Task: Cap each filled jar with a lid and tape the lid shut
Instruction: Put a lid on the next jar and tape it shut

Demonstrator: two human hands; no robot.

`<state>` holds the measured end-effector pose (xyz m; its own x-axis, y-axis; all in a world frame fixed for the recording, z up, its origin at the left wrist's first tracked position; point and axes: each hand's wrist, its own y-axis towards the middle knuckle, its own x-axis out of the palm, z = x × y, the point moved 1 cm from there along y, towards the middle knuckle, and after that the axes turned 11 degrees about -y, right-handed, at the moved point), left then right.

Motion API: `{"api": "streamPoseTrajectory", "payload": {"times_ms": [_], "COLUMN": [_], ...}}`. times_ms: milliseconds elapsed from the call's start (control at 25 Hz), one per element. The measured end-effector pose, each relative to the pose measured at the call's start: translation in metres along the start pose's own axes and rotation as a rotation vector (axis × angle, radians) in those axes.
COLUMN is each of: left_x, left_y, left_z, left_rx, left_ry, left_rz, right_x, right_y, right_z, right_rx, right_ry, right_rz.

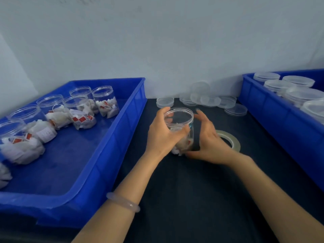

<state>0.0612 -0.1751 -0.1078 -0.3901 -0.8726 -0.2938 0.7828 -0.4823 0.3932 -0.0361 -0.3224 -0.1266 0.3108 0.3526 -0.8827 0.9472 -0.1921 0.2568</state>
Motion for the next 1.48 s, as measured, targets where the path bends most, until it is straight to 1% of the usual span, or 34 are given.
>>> {"api": "streamPoseTrajectory", "payload": {"times_ms": [120,160,240,360,440,480,520,560,600,640,680,720,760,800,840,880,960,1040,1120,1200,1280,1360,1480], "left_x": [0.010,0.012,0.013,0.012,0.011,0.011,0.011,0.012,0.013,0.014,0.016,0.019,0.023,0.029,0.033,0.036,0.036,0.030,0.023,0.020,0.019,0.015,0.006], "left_y": [0.002,0.001,-0.001,-0.004,-0.005,-0.006,-0.007,-0.009,-0.012,-0.014,-0.015,-0.017,-0.020,-0.023,-0.025,-0.028,-0.030,-0.031,-0.029,-0.030,-0.030,-0.028,-0.025], "left_z": [-0.010,-0.012,-0.017,-0.022,-0.024,-0.025,-0.025,-0.022,-0.017,-0.011,-0.003,0.004,0.010,0.015,0.019,0.021,0.022,0.023,0.023,0.027,0.030,0.031,0.028], "left_rx": [0.008,-0.004,-0.041,-0.030,-0.001,0.011,0.015,0.018,0.037,0.107,0.243,0.440,0.648,0.804,0.889,0.930,0.945,0.934,0.908,0.861,0.832,0.781,0.725], "left_ry": [-0.082,-0.117,-0.181,-0.158,-0.123,-0.115,-0.114,-0.118,-0.102,-0.027,0.114,0.269,0.362,0.391,0.380,0.351,0.283,0.234,0.169,0.071,-0.017,-0.099,-0.117], "left_rz": [-0.008,-0.022,-0.059,-0.096,-0.131,-0.159,-0.192,-0.221,-0.232,-0.194,-0.125,-0.060,-0.024,-0.026,-0.038,-0.045,-0.003,0.077,0.129,0.129,0.133,0.192,0.282], "right_x": [-0.017,-0.021,-0.029,-0.029,-0.028,-0.028,-0.030,-0.033,-0.036,-0.039,-0.042,-0.043,-0.042,-0.040,-0.037,-0.034,-0.031,-0.027,-0.025,-0.024,-0.026,-0.028,-0.027], "right_y": [-0.011,-0.014,-0.015,-0.015,-0.013,-0.012,-0.012,-0.011,-0.011,-0.013,-0.015,-0.018,-0.021,-0.023,-0.023,-0.023,-0.025,-0.027,-0.030,-0.032,-0.033,-0.034,-0.036], "right_z": [0.030,0.036,0.042,0.039,0.036,0.035,0.035,0.034,0.032,0.029,0.025,0.018,0.010,0.002,-0.004,-0.009,-0.016,-0.023,-0.025,-0.024,-0.025,-0.026,-0.027], "right_rx": [0.282,0.327,0.332,0.283,0.273,0.293,0.338,0.405,0.474,0.510,0.491,0.423,0.313,0.186,0.058,-0.055,-0.234,-0.361,-0.403,-0.407,-0.446,-0.491,-0.489], "right_ry": [-0.327,-0.395,-0.424,-0.400,-0.438,-0.421,-0.340,-0.186,0.043,0.281,0.440,0.466,0.391,0.271,0.137,0.001,-0.258,-0.409,-0.456,-0.497,-0.477,-0.459,-0.469], "right_rz": [-0.309,-0.372,-0.396,-0.358,-0.285,-0.205,-0.098,0.040,0.208,0.386,0.540,0.646,0.704,0.724,0.727,0.730,0.762,0.799,0.842,0.866,0.850,0.827,0.797]}}
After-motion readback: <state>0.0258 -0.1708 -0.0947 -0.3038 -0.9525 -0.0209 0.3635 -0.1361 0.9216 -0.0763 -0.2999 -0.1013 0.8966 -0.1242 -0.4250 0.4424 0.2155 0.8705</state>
